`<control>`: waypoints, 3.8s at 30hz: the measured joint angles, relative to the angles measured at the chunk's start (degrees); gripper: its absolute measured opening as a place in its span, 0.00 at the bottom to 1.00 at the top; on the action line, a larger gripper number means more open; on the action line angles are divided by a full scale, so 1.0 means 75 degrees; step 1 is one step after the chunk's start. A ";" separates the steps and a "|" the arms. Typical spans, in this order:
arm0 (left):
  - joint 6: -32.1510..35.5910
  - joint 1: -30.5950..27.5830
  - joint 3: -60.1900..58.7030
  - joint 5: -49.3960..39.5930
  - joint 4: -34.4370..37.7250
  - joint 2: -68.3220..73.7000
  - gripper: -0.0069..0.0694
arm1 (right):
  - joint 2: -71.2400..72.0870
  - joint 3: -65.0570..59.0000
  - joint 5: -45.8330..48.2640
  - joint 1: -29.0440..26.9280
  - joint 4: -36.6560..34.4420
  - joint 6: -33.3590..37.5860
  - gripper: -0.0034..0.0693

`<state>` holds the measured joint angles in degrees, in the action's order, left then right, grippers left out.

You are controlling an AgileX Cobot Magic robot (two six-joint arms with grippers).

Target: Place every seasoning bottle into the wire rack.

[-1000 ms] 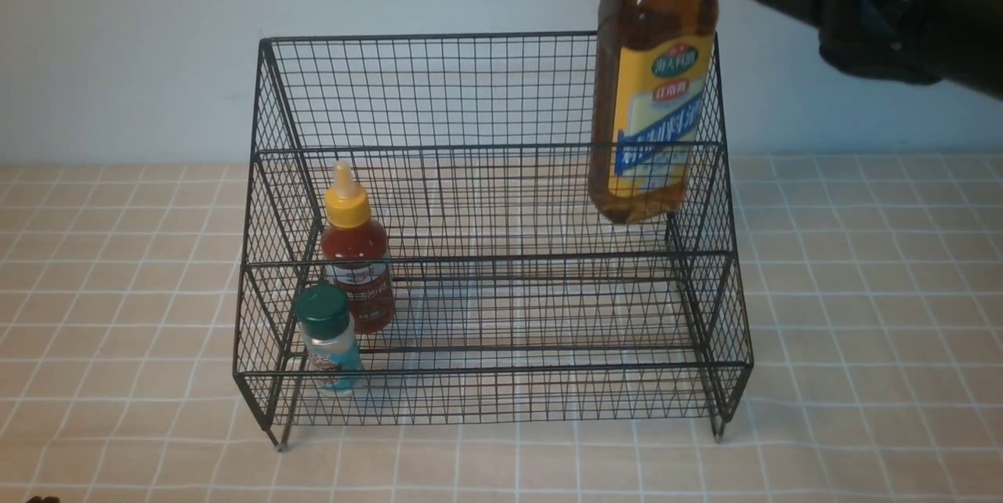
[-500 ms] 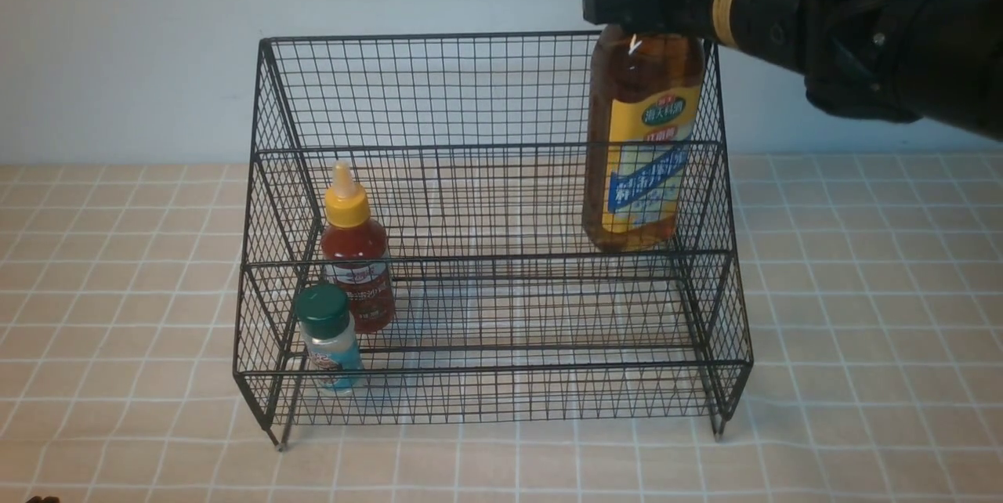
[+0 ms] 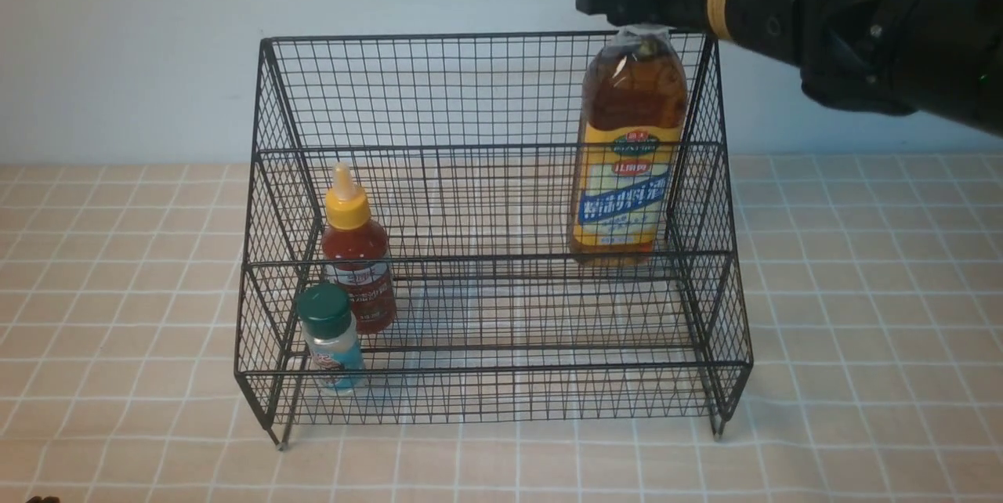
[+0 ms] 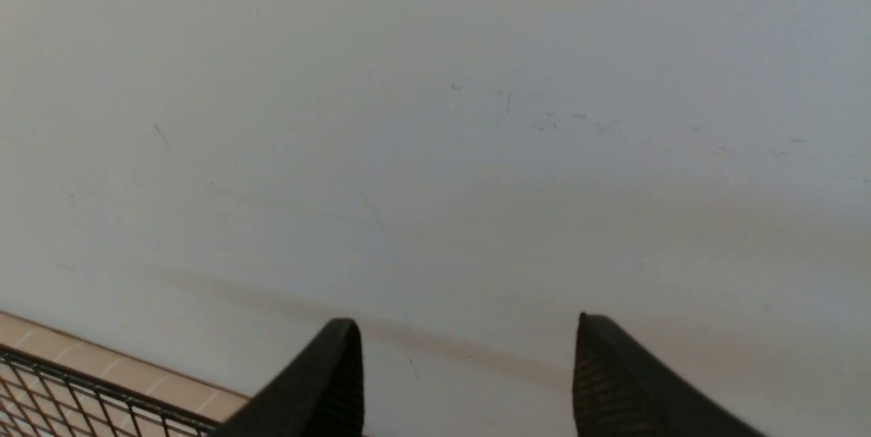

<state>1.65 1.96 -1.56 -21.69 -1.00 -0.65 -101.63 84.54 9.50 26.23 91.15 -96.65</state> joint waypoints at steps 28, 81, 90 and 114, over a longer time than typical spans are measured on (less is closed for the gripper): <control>0.0000 0.0000 0.0000 -0.0003 0.0006 0.0000 0.08 | 0.2185 0.0026 -0.0943 0.0000 0.1069 0.1540 0.36; 0.0000 0.0000 0.0000 -0.0003 0.0006 0.0000 0.08 | 0.8701 -0.4943 0.0079 0.0014 -1.4435 1.3570 0.03; 0.0000 0.0000 0.0000 -0.0003 0.0006 0.0000 0.08 | 0.9300 -0.5874 0.0070 0.0014 -1.3458 1.4500 0.03; 0.0000 0.0000 0.0000 -0.0003 0.0006 0.0000 0.08 | 1.2935 -1.1419 0.1121 -0.3329 -1.2645 1.4239 0.03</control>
<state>1.65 1.96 -1.56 -21.71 -0.96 -0.65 -4.62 -1.10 17.91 1.27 -3.69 10.15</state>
